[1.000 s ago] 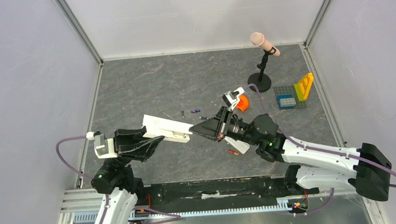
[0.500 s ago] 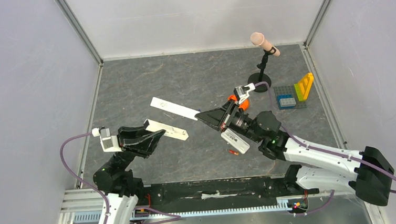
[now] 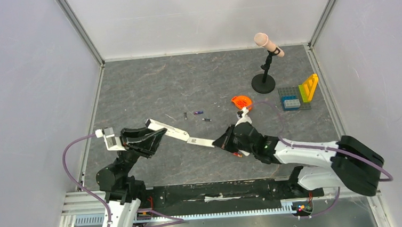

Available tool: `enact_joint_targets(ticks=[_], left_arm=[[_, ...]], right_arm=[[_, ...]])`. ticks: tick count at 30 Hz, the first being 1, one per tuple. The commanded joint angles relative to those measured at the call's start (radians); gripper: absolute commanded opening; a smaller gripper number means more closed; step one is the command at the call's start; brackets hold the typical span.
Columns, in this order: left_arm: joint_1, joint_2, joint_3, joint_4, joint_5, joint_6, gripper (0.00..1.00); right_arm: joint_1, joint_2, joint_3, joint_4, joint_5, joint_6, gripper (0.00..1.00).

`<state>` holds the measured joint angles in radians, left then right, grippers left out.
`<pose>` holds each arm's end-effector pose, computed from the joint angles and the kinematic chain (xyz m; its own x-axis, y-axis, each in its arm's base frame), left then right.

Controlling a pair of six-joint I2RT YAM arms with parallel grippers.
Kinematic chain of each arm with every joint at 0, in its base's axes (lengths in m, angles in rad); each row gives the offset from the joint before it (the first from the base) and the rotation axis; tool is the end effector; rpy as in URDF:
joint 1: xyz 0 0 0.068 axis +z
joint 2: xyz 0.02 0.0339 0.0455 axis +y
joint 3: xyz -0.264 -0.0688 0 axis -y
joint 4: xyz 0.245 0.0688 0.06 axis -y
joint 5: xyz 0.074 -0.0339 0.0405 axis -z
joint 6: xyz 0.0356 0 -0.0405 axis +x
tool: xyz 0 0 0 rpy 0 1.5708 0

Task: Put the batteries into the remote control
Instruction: Place the battery cover at the center of the board, then adjust the remote control.

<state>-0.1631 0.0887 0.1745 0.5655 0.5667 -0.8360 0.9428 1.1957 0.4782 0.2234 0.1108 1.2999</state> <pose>0.0746 -0.0316 0.2807 -0.0132 -0.6322 -0.7747 0.8181 0.4386 -0.3719 0.1463 0.1948 0.1914 -0.7944 0.5358 -0.2861 0.0686 0.5471 0.8343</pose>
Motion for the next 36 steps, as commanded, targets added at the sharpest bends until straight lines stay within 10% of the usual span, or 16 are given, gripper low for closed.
enact_joint_targets(ticks=[1, 6, 10, 13, 24, 36], left_arm=[[0.004, -0.015, 0.02, -0.05, -0.038, 0.046, 0.02], [0.004, -0.012, 0.028, -0.079, -0.037, 0.043, 0.02], [0.004, -0.01, 0.034, -0.085, -0.038, 0.041, 0.02], [0.003, -0.007, 0.039, -0.086, -0.033, 0.036, 0.02], [0.004, 0.16, 0.187, -0.124, 0.277, -0.01, 0.02], [0.004, 0.299, 0.227, 0.18, 0.473, -0.221, 0.02]], right_arm=[[0.043, 0.094, 0.016, -0.041, 0.046, -0.008, 0.0], [0.076, 0.194, 0.045, -0.109, 0.09, -0.009, 0.09], [0.08, 0.173, 0.037, -0.142, 0.106, -0.009, 0.6], [0.081, 0.092, 0.034, -0.165, 0.125, -0.054, 0.78], [0.08, -0.209, 0.15, 0.011, -0.409, -0.853, 0.86], [0.154, -0.122, 0.355, 0.062, -0.521, -0.985, 0.97]])
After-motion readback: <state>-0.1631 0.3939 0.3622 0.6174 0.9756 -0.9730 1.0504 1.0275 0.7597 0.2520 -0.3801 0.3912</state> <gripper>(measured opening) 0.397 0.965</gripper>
